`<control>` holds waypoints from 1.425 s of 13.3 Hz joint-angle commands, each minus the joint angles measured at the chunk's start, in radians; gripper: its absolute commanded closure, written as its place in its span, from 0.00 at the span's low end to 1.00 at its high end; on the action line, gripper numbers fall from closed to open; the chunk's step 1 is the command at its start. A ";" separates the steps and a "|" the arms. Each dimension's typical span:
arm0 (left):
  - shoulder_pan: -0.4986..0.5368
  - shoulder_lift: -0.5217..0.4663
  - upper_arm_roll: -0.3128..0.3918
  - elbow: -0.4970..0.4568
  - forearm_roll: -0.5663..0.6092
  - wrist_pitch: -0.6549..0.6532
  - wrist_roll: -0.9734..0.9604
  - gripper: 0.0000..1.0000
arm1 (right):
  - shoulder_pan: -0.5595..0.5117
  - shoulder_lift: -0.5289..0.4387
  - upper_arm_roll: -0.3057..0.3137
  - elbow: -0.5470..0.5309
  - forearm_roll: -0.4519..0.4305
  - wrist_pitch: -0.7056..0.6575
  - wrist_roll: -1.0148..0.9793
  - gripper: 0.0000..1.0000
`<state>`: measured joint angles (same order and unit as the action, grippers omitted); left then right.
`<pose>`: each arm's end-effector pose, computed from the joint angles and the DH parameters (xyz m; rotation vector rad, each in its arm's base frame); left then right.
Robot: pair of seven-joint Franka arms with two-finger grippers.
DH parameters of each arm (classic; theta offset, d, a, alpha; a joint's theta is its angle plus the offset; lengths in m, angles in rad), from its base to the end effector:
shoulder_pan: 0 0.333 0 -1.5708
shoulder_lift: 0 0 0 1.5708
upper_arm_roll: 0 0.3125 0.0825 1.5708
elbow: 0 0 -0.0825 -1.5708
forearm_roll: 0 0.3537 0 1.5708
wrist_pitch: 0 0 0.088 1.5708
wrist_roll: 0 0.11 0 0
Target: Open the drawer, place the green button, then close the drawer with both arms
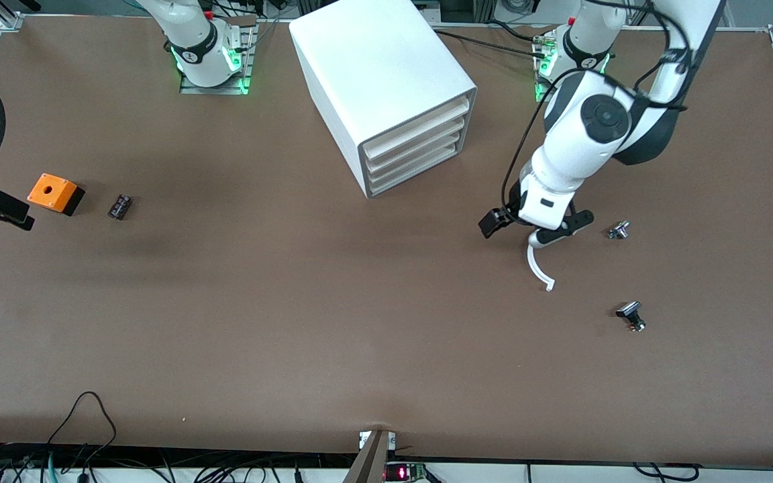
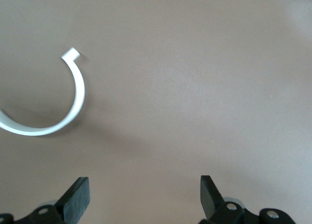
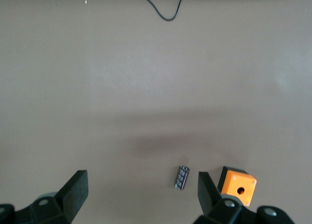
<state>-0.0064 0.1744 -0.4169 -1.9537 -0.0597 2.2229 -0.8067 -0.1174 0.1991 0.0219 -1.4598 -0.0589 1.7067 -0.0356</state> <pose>0.5282 -0.2302 0.4167 2.9138 0.6310 0.0296 0.5920 -0.0637 0.5686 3.0825 -0.0830 0.0681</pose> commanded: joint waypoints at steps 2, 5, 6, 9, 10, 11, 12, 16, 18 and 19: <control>0.028 -0.035 0.071 0.244 -0.008 -0.398 0.229 0.00 | -0.011 -0.038 0.003 -0.044 0.013 -0.013 -0.010 0.00; 0.028 -0.091 0.190 0.299 -0.003 -0.534 0.458 0.00 | -0.013 -0.041 -0.014 -0.048 0.025 -0.041 -0.004 0.00; 0.028 -0.113 0.225 0.299 -0.002 -0.546 0.544 0.00 | -0.013 -0.041 -0.017 -0.053 0.031 -0.044 0.000 0.00; 0.029 -0.151 0.297 0.291 0.047 -0.545 0.728 0.00 | -0.011 -0.043 -0.030 -0.056 0.086 -0.042 0.003 0.00; 0.029 -0.156 0.319 0.288 0.061 -0.537 0.776 0.00 | -0.011 -0.053 -0.030 -0.062 0.087 -0.044 0.003 0.00; 0.029 -0.158 0.343 0.286 0.061 -0.525 0.815 0.00 | -0.010 -0.067 -0.025 -0.085 0.085 -0.038 0.005 0.00; 0.029 -0.159 0.360 0.283 0.061 -0.507 0.843 0.00 | -0.010 -0.091 -0.023 -0.117 0.083 -0.027 0.020 0.00; 0.028 -0.139 0.385 0.303 0.046 -0.490 0.856 0.00 | -0.010 -0.207 -0.019 -0.283 0.074 0.067 0.046 0.00; 0.031 -0.111 0.382 0.331 0.044 -0.488 0.856 0.00 | -0.008 -0.207 -0.019 -0.280 0.074 0.059 0.030 0.00; 0.031 -0.113 0.379 0.331 0.044 -0.494 0.856 0.00 | -0.008 -0.207 -0.019 -0.280 0.074 0.053 0.028 0.00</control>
<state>0.0259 0.0425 -0.0360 -1.6556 -0.0174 1.7360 0.0274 -0.1200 0.0223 -0.0040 -1.7006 0.0044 1.7427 -0.0041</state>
